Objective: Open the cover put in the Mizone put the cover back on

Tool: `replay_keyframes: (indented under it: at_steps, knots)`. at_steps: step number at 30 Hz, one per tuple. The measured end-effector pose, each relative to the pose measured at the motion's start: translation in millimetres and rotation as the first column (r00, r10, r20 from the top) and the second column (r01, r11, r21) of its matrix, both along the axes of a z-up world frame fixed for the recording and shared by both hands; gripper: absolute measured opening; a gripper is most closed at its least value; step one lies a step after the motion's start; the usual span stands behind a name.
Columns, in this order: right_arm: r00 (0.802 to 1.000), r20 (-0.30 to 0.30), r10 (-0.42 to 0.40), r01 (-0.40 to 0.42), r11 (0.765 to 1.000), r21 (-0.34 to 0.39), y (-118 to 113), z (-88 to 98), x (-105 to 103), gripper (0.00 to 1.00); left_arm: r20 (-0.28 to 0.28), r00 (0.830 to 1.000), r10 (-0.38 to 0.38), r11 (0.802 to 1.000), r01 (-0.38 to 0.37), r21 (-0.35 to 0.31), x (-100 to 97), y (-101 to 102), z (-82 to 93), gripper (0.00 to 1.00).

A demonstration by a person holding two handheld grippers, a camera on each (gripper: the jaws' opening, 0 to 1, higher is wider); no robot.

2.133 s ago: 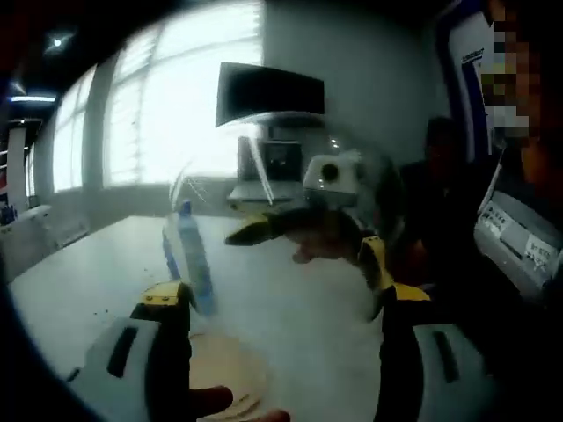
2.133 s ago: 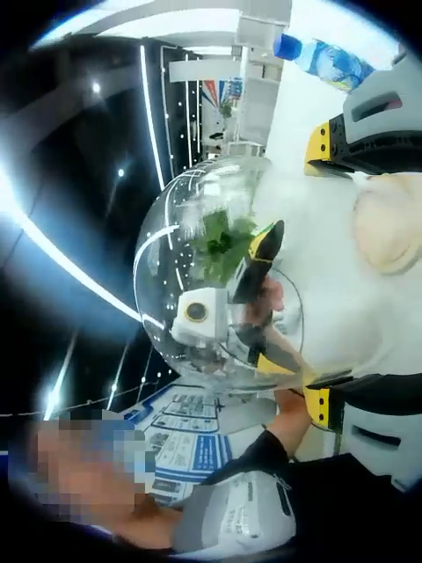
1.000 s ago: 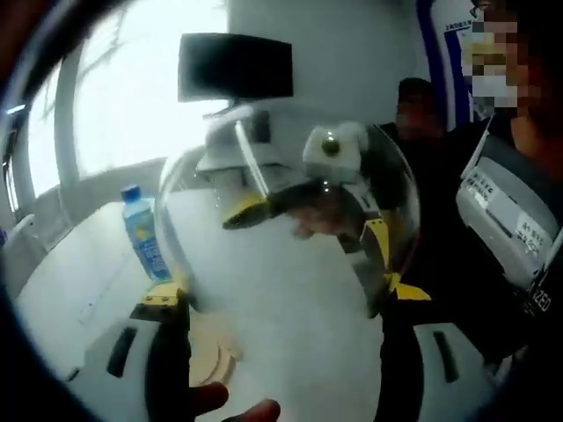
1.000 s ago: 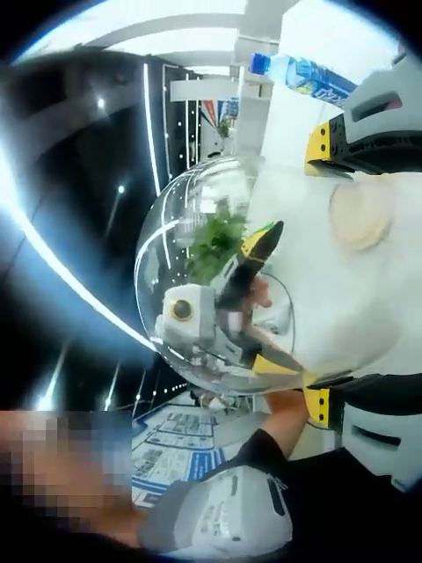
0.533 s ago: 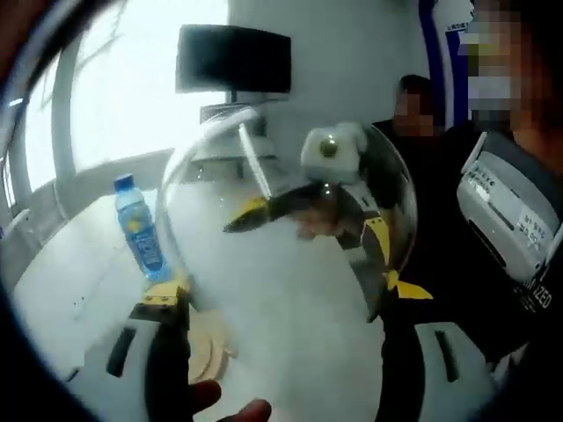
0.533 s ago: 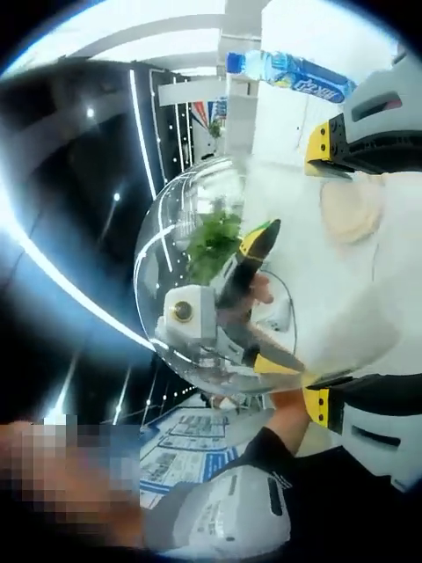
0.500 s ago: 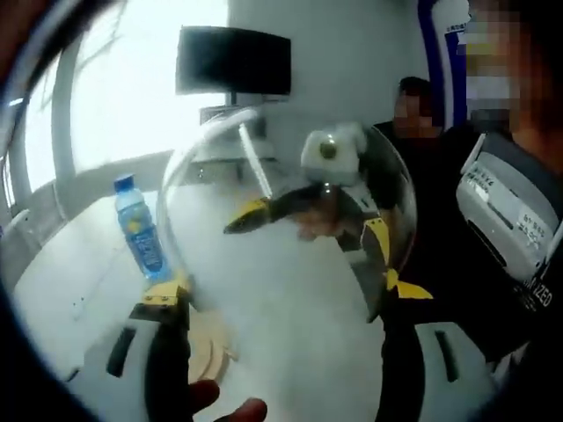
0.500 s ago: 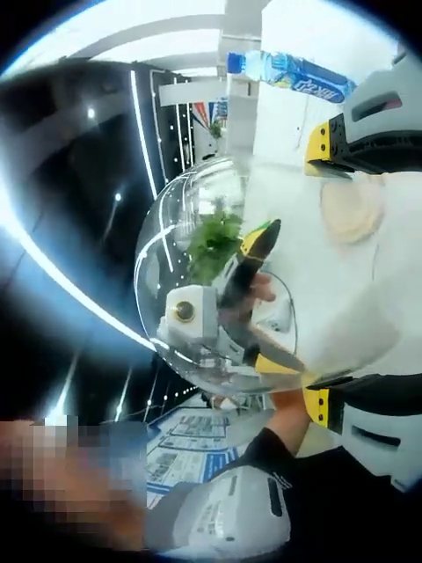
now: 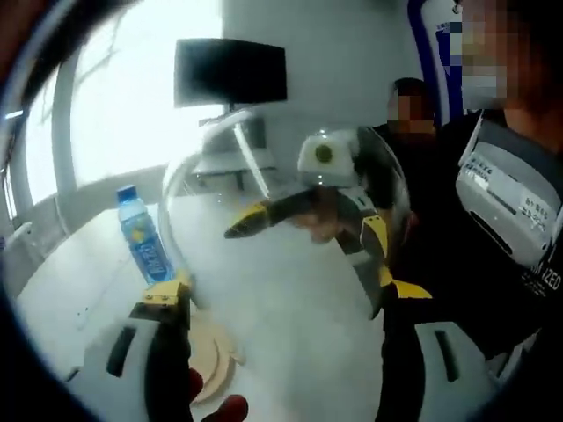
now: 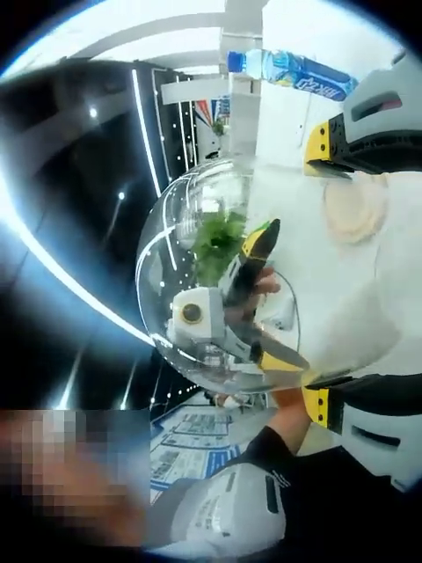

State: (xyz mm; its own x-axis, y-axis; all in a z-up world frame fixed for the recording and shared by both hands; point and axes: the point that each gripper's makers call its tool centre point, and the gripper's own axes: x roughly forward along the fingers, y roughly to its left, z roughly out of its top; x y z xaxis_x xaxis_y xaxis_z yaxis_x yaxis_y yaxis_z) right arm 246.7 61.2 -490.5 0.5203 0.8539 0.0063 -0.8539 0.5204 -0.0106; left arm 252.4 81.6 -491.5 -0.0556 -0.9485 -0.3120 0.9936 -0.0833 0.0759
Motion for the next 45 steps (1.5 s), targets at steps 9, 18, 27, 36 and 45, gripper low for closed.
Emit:
replay_keyframes:
  at_steps: [9, 18, 27, 36, 45]
  knots:
    - [1.0, 0.031, 0.005, -0.005, 1.0, 0.012, -9, 6.4, -5, 0.84, 0.012, 1.0, -0.013, 1.0, 0.013, -0.017, 1.6, 4, 1.9, 0.75]
    - [0.998, 0.055, -0.004, -0.001, 0.997, 0.083, -28, 20.4, -12, 0.76, -0.01, 1.0, -0.013, 1.0, 0.013, -0.01, 4.8, 14, -0.1, 0.71]
    - [0.997, 0.081, 0.006, -0.013, 0.997, 0.082, -35, 21.6, -21, 0.64, 0.01, 1.0, -0.005, 1.0, 0.006, -0.027, 9.8, 23, 5.0, 0.64]
    - [0.994, 0.107, -0.005, 0.004, 1.0, 0.012, -44, 7.3, -27, 0.54, 0.007, 1.0, -0.001, 1.0, 0.001, -0.016, 14.4, 29, 0.7, 0.58]
    - [0.987, 0.159, -0.037, 0.033, 0.999, 0.031, -73, 8.0, -30, 0.29, 0.011, 0.999, 0.047, 0.999, -0.047, 0.019, 7.8, 32, -5.1, 0.51]
